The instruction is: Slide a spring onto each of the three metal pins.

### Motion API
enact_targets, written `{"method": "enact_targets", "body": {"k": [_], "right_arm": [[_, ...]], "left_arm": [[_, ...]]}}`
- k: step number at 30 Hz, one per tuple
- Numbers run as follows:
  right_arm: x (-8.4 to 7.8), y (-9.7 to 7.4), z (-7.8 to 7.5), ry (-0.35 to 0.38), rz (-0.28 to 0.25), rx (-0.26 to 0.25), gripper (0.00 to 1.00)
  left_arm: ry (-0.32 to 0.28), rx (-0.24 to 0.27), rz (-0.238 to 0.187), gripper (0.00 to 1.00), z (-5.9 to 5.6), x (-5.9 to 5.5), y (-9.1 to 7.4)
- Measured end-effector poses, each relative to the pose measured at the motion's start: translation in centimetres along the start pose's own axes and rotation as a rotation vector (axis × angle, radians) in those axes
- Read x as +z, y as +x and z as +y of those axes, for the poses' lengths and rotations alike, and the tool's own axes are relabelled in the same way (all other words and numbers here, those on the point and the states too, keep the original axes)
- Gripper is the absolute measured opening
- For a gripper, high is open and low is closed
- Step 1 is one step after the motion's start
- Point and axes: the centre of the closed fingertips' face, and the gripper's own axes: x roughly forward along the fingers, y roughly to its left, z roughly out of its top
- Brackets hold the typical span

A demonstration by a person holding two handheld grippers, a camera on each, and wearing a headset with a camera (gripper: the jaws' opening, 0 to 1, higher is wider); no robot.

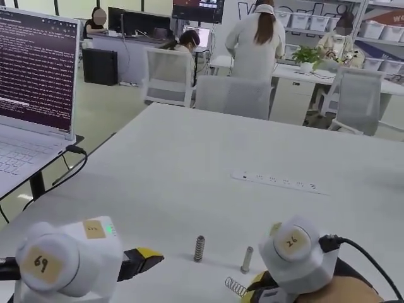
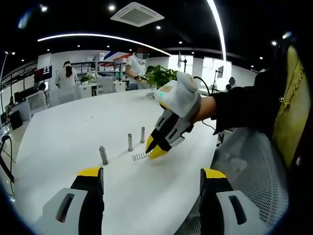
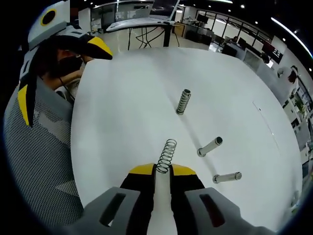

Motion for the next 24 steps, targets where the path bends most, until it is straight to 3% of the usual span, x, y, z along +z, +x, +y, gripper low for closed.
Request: {"method": "enact_targets", "body": {"k": [4, 9, 14, 24], "right_arm": [[0.4, -0.9, 1.1, -0.017, 0.003, 0.049, 0.09], [1.2, -2.2, 2.6, -0.014, -0.031, 0.115, 0.09], [1.9, -3.7, 4.5, -0.064, -0.062, 0.194, 0.08], [3.7, -5.4, 6.5, -0.146, -0.084, 0.251, 0.08]], "left_arm": [[0.006, -0.004, 0.0, 0.77, 0.0, -0.1, 0.1], [0.015, -0.003, 0.001, 0.76, 0.4, -0.2, 0.0], [0.041, -0.014, 0.007, 0.71, 0.9, -0.4, -0.3], [0.123, -0.045, 0.023, 0.54, 1.4, -1.0, 0.1]]}}
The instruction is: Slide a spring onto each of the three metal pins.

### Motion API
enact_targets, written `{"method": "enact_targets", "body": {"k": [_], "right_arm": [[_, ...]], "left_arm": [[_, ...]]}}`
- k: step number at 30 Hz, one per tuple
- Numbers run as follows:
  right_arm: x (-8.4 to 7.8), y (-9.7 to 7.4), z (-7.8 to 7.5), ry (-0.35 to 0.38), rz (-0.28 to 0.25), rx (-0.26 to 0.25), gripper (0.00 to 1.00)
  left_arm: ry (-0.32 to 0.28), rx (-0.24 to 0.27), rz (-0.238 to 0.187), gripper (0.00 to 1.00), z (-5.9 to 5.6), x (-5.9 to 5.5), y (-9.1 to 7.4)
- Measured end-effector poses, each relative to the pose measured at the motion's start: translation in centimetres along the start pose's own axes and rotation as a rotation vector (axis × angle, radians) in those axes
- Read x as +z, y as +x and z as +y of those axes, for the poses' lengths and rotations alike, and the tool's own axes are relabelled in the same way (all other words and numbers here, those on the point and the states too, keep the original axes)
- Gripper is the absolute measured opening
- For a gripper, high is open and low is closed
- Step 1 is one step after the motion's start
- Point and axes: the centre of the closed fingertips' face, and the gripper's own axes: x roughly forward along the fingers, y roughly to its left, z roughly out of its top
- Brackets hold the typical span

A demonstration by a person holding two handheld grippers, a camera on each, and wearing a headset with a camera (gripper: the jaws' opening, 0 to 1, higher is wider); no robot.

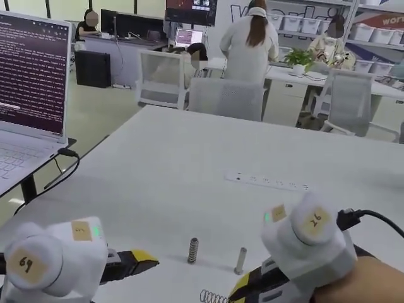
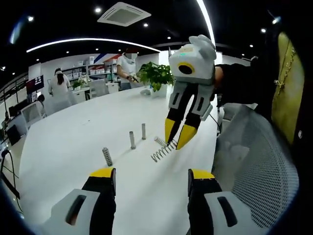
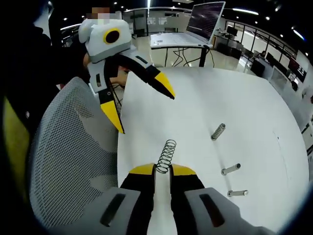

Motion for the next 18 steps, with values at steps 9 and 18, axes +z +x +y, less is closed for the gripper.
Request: {"method": "enact_targets", "body": {"k": [9, 18], "right_arm": [[1.4, -0.7, 1.8, -0.047, -0.029, 0.069, 0.08], [1.7, -0.7, 3.2, -0.078, -0.015, 0.127, 0.08]], "left_arm": [[0.075, -0.075, -0.017, 0.44, -1.1, 0.3, 0.5], [0.174, -0.153, -0.004, 0.29, -2.9, 0.1, 0.9]]}}
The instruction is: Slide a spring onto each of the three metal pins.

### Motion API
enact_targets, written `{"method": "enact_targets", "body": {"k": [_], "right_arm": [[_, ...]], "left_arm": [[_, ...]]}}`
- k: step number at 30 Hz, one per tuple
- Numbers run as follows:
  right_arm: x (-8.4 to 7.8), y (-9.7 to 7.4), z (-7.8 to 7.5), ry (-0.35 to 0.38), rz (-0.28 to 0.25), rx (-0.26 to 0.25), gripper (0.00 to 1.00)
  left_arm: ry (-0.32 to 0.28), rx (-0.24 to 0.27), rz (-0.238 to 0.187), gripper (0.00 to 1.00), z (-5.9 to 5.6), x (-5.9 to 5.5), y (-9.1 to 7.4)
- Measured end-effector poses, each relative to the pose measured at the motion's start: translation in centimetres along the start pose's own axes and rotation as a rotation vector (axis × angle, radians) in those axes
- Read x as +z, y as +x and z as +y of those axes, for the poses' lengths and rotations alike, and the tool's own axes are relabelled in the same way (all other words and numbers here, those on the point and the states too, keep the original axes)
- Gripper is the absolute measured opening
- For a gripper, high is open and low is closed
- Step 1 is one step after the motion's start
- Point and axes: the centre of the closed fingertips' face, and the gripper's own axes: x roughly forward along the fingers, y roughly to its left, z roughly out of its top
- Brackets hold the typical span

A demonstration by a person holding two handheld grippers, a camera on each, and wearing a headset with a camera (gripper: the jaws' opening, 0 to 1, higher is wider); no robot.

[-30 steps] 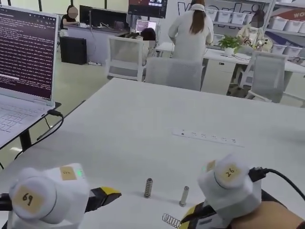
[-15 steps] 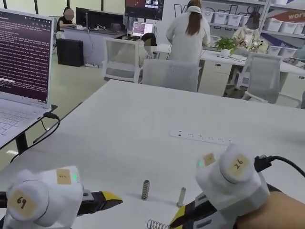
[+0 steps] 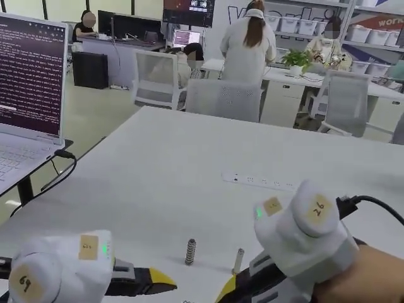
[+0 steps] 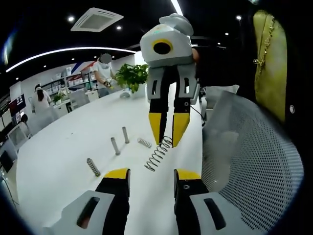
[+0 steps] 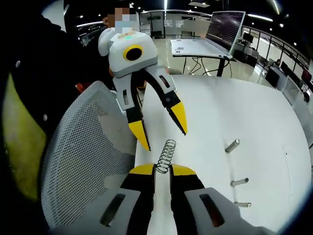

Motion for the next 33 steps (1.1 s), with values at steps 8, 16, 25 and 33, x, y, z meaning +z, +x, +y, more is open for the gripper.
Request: {"method": "enact_targets", "body": {"k": [8, 16, 25, 33], "right_arm": [[0.5, 0.4, 0.6, -0.009, 0.015, 0.032, 0.08], [0.4, 0.6, 0.9, 0.018, 0.03, 0.044, 0.08], [0.2, 0.9, 0.9, 0.051, 0.044, 0.053, 0.08], [0.7, 0.7, 0.7, 0.055, 0.031, 0.035, 0.09]], "left_arm": [[0.081, -0.024, 0.007, 0.19, -0.7, 0.0, 0.5], [0.148, -0.021, 0.031, 0.09, -1.0, -0.4, 0.9], [0.242, -0.01, 0.073, 0.04, -1.1, -0.7, 1.2], [0.21, 0.002, 0.081, 0.02, -0.8, -0.9, 1.2]]}}
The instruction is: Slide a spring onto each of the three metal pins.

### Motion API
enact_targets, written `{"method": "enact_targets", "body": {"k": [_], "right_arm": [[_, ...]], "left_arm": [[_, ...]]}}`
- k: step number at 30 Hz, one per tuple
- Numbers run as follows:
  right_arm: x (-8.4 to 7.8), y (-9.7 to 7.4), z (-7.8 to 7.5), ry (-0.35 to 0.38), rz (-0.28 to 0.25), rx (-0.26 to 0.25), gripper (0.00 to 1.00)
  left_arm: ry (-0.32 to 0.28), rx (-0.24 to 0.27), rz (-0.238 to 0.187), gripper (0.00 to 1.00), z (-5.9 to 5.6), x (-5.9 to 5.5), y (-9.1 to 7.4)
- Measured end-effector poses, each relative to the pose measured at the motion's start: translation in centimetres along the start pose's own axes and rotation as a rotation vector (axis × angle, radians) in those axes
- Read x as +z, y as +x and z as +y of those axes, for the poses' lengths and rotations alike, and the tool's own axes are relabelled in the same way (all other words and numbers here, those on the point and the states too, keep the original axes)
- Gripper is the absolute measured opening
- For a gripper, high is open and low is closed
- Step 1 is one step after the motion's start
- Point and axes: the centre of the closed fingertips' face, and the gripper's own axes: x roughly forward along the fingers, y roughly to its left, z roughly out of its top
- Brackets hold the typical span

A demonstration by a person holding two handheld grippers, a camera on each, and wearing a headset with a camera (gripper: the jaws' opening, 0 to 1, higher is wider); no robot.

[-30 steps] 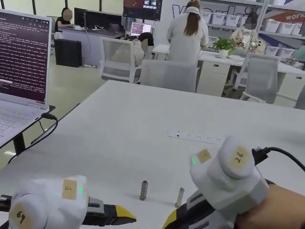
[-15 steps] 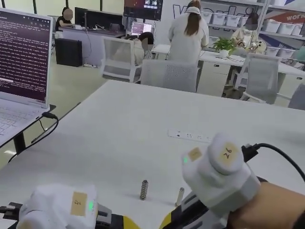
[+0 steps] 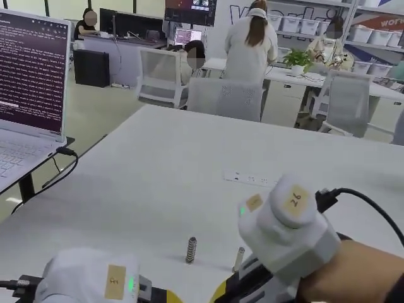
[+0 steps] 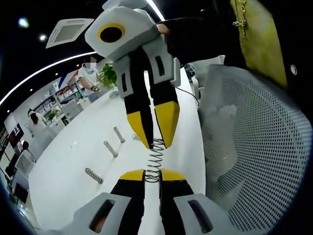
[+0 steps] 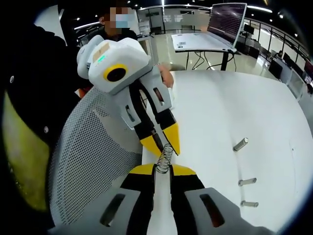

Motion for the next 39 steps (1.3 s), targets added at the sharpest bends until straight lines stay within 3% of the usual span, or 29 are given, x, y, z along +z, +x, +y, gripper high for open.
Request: {"method": "enact_targets", "body": {"k": [3, 6, 12, 20, 31, 39], "right_arm": [[0.2, -0.1, -0.3, -0.006, -0.008, -0.015, 0.09], [0.4, -0.3, -0.4, -0.011, -0.022, -0.025, 0.09], [0.8, -0.3, -0.5, -0.039, -0.045, -0.035, 0.14], [1.3, -0.3, -0.8, -0.076, -0.068, -0.052, 0.15], [1.7, 0.0, -0.3, -0.096, -0.067, -0.024, 0.12], [1.8, 0.2, -0.2, -0.106, -0.064, -0.015, 0.11]], "left_arm": [[-0.055, 0.006, -0.016, 0.02, 0.2, 0.0, -0.1], [-0.069, 0.008, -0.025, 0.02, 0.4, -0.1, -0.2], [-0.195, 0.007, -0.071, 0.02, 0.7, 0.1, -0.3], [-0.315, -0.032, -0.117, 0.01, 0.6, 0.4, -0.5], [-0.362, -0.057, -0.169, 0.02, 0.3, 1.3, -0.7], [-0.363, -0.063, -0.189, 0.02, 0.2, 1.8, -0.8]]}}
